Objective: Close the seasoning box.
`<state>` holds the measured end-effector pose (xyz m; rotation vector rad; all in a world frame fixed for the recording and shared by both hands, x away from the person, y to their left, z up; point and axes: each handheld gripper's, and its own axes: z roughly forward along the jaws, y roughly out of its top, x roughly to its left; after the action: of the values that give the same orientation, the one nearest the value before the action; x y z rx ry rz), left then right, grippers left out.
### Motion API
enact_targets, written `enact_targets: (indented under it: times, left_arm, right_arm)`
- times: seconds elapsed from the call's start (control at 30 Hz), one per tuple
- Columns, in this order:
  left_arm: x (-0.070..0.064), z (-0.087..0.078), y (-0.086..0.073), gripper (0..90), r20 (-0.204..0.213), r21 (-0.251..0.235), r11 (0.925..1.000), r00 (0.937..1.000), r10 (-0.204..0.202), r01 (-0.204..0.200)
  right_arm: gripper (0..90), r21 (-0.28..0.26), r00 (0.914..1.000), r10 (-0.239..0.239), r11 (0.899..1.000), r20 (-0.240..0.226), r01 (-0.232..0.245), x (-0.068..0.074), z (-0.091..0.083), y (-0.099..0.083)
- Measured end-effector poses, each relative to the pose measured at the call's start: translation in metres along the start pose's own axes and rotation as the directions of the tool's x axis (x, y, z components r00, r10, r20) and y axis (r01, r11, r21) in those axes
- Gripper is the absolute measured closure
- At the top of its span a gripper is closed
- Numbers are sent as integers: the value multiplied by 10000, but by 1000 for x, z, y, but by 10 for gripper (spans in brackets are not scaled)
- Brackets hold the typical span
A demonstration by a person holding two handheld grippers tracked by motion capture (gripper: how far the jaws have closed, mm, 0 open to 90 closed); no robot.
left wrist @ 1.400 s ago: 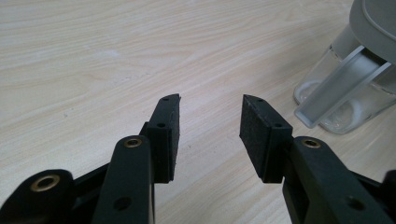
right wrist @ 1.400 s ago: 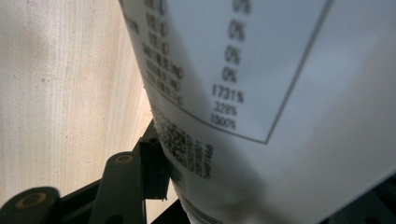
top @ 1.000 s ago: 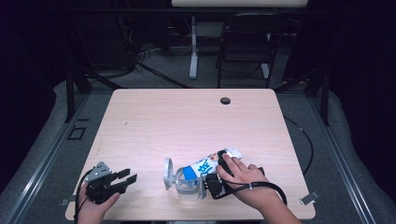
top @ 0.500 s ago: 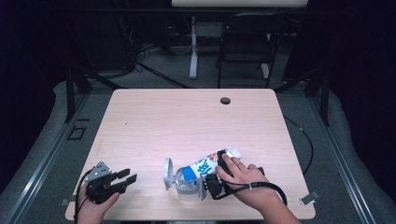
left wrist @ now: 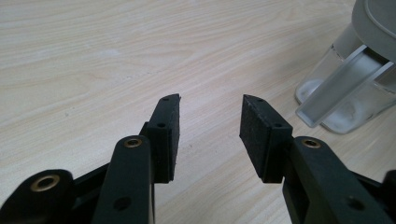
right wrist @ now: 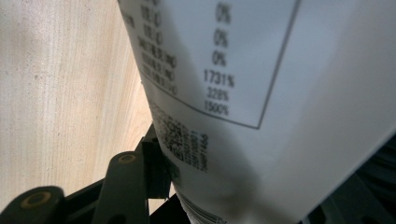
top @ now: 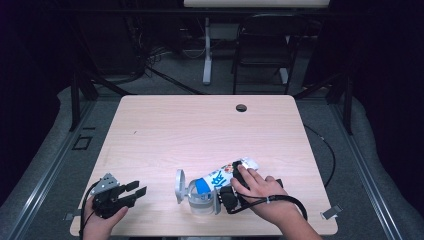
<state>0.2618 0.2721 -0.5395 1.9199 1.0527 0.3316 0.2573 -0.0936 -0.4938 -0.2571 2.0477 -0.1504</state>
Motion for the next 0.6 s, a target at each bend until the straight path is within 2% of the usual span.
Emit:
enact_targets:
  times: [0.6]
  left_arm:
    - [1, -1, 0, 583, -47, 4, 10000, 10000, -2, 2]
  right_arm:
    - [512, -13, 10000, -68, 10000, -1, 68, -1, 0, 0]
